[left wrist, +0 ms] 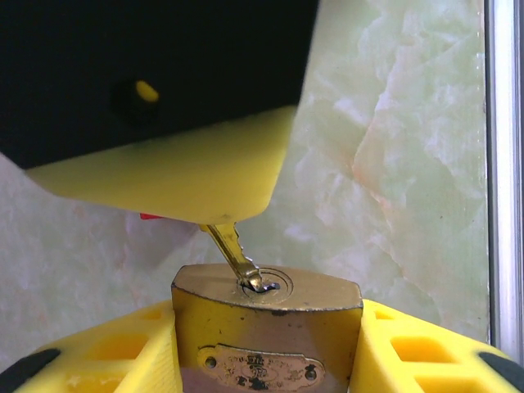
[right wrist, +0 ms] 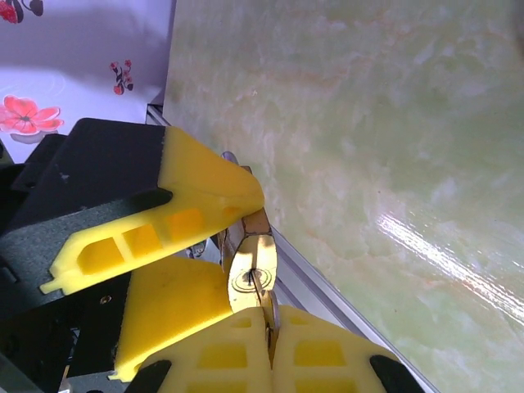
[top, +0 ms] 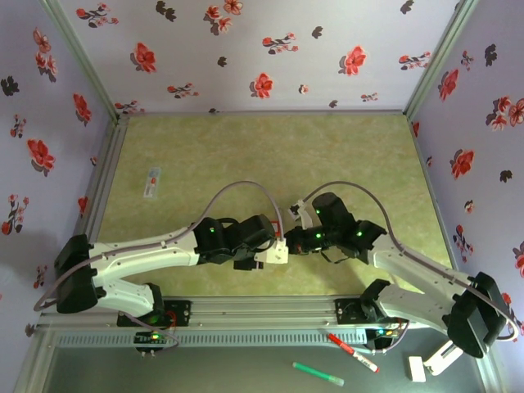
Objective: Unlock with the key
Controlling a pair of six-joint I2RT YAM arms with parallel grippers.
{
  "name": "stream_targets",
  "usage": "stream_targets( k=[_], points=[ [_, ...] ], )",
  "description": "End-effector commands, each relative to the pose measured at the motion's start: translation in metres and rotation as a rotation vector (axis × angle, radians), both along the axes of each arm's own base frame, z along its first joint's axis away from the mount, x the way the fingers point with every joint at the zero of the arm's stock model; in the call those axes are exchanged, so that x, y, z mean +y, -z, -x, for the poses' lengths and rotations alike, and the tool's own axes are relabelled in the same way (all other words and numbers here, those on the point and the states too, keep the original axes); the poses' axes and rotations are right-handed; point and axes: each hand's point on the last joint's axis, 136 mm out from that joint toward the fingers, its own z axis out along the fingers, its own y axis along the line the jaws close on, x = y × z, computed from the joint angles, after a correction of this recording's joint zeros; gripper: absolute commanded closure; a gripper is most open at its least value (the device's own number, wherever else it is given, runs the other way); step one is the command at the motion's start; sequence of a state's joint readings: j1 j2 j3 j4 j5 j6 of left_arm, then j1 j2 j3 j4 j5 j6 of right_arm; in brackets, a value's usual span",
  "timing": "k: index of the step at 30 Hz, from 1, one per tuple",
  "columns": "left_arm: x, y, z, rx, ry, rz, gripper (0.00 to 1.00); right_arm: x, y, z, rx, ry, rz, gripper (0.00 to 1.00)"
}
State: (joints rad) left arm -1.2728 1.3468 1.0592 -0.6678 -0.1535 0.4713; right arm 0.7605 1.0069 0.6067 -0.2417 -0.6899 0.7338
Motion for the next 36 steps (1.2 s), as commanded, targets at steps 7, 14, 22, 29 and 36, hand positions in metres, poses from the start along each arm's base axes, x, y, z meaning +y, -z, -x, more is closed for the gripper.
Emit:
stream_targets(
  k=[7,14,22,29,36],
  points=[
    [-0.069,-0.122,0.005,0.025,0.041,0.576,1.00,0.004,0.004,-0.008,-0.096,0.040,-0.017,1.00],
    [-0.067,-0.126,0.008,0.064,0.045,0.612,1.00,0.002,-0.002,-0.001,-0.120,0.022,-0.046,1.00],
    [-0.072,-0.134,0.009,0.077,0.049,0.637,1.00,0.011,0.002,0.009,-0.117,-0.036,-0.047,1.00],
    [-0.072,-0.147,0.007,0.114,0.038,0.684,1.00,0.015,0.005,0.016,-0.130,-0.048,-0.064,1.00],
    [-0.071,-0.151,0.011,0.182,0.048,0.715,1.00,0.018,0.009,0.024,-0.132,-0.069,-0.090,1.00]
  ],
)
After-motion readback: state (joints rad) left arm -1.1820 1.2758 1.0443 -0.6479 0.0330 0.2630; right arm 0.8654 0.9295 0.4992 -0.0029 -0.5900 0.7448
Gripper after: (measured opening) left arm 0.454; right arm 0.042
